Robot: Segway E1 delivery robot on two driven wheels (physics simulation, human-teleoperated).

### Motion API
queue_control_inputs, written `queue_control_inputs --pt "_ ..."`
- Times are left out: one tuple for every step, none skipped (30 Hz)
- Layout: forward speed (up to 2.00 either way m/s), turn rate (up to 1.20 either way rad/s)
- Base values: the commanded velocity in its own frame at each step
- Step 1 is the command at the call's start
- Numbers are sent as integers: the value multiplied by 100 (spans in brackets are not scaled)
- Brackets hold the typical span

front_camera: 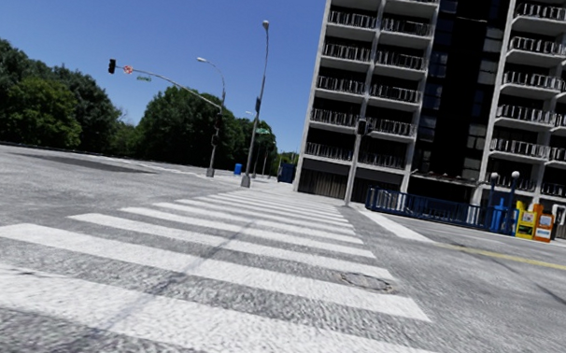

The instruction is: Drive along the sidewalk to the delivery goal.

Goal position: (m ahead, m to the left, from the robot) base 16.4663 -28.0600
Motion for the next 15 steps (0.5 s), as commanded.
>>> queue_control_inputs --pt "126 0" --pt "126 0" --pt "125 0" --pt "125 0" --pt "125 0" --pt "125 0" --pt "125 0" --pt "125 0" --pt "125 0" --pt "125 0" --pt "125 0" --pt "125 0" --pt "125 0" --pt "125 0" --pt "125 0"
